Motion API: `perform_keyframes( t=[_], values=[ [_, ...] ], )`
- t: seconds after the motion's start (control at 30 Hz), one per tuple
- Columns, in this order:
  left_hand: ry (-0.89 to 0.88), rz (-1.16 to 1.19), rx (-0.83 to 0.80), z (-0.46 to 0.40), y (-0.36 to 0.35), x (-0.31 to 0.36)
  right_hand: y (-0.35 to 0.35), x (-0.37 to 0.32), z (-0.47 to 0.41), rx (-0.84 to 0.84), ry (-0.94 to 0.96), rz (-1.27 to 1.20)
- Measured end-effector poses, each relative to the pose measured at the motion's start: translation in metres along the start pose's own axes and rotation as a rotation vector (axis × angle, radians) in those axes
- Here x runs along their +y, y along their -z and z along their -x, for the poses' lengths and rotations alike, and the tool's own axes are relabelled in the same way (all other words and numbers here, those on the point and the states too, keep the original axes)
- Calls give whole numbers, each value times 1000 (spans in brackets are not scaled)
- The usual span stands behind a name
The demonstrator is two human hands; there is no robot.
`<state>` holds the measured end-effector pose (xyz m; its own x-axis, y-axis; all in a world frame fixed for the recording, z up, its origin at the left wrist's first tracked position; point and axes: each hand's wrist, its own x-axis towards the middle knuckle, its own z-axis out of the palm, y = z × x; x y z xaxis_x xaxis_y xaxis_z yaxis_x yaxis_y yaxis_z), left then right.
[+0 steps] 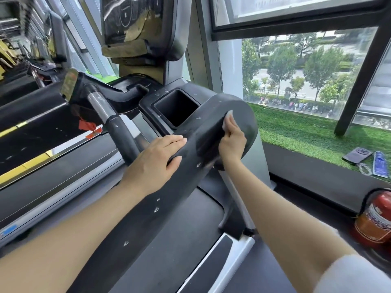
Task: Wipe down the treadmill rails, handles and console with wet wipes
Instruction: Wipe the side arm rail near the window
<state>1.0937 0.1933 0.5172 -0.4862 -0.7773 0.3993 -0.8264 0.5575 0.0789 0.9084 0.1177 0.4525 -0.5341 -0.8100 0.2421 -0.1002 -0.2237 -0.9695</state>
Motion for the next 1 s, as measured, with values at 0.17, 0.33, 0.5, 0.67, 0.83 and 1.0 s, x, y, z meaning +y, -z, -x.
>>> perform_keyframes(
  t=[0.17, 0.33, 0.5, 0.67, 0.83, 1.0],
  values=[
    [16, 19, -2, -1, 0, 0, -13, -4, 76, -111, 262, -55],
    [22, 19, 0, 0, 1, 2, -7, 8, 72, -188, 354, -62],
    [50, 28, -12, 0, 3, 4, -6, -7, 23, 1, 58, -6],
    [35, 35, -20, -1, 1, 2, -17, -6, 117, -189, 328, -114],
    [28, 41, -11, 0, 2, 2, -8, 9, 73, -76, 71, -83],
    [-6, 45, -27, -2, 0, -1, -15, -5, 86, 13, 17, -117]
  ],
)
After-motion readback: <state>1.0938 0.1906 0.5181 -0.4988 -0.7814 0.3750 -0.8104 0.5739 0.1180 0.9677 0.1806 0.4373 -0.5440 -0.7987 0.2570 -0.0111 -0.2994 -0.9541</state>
